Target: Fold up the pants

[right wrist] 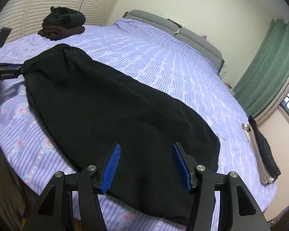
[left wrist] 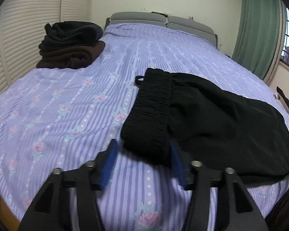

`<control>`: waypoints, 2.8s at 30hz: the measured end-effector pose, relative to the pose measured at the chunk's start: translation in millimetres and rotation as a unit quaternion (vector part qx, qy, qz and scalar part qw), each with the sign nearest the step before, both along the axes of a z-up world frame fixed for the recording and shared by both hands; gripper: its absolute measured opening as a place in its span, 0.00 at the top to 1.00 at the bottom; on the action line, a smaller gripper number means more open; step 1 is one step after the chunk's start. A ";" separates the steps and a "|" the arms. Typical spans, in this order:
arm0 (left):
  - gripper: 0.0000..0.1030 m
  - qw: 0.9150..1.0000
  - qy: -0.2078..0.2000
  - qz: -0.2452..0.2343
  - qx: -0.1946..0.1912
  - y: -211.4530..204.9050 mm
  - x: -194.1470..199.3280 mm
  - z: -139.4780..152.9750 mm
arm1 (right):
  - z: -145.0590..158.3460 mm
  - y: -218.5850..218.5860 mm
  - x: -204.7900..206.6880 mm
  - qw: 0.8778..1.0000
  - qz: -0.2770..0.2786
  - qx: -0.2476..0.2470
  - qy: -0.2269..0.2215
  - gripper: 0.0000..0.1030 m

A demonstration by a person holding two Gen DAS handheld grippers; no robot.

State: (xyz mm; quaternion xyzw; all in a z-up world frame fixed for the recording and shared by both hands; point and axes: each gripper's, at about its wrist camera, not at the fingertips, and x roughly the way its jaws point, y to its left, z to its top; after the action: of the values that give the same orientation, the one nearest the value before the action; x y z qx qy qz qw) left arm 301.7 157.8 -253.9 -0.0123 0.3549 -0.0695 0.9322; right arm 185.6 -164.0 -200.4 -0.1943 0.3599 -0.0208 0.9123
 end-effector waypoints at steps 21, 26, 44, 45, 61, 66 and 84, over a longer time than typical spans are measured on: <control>0.02 0.995 -0.057 -0.029 0.082 -101.7 -65.6 68.1 | 11.6 -141.1 -57.7 0.939 -0.185 0.290 -0.005 0.25; 0.02 0.990 -0.084 -0.041 0.109 -130.7 -76.3 74.5 | -7.1 -171.6 -70.1 0.900 -0.225 0.373 -0.003 0.25; 0.02 0.990 -0.075 -0.025 0.114 -150.1 -73.3 69.6 | -77.1 -186.3 -81.4 0.777 -0.313 0.545 0.020 0.25; 0.02 0.990 -0.075 -0.024 0.113 -149.5 -73.3 69.6 | -78.8 -186.3 -80.3 0.774 -0.313 0.549 0.019 0.25; 0.02 0.989 -0.079 -0.016 0.120 -153.9 -65.1 76.4 | -78.7 -201.6 -42.5 0.769 -0.294 0.567 -0.028 0.29; 0.02 0.988 -0.081 -0.017 0.130 -155.7 -64.0 76.3 | -88.3 -202.3 -31.5 0.764 -0.274 0.583 -0.022 0.71; 0.02 0.987 -0.083 -0.022 0.137 -156.9 -59.1 88.8 | -38.8 -186.6 -21.2 0.825 -0.241 0.509 -0.047 0.91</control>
State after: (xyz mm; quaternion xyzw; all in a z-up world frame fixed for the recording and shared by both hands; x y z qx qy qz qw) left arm 242.7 0.9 -165.1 0.1293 0.2829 -0.0419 0.9495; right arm 164.4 -350.6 -239.2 0.3917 0.3117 -0.0630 0.8634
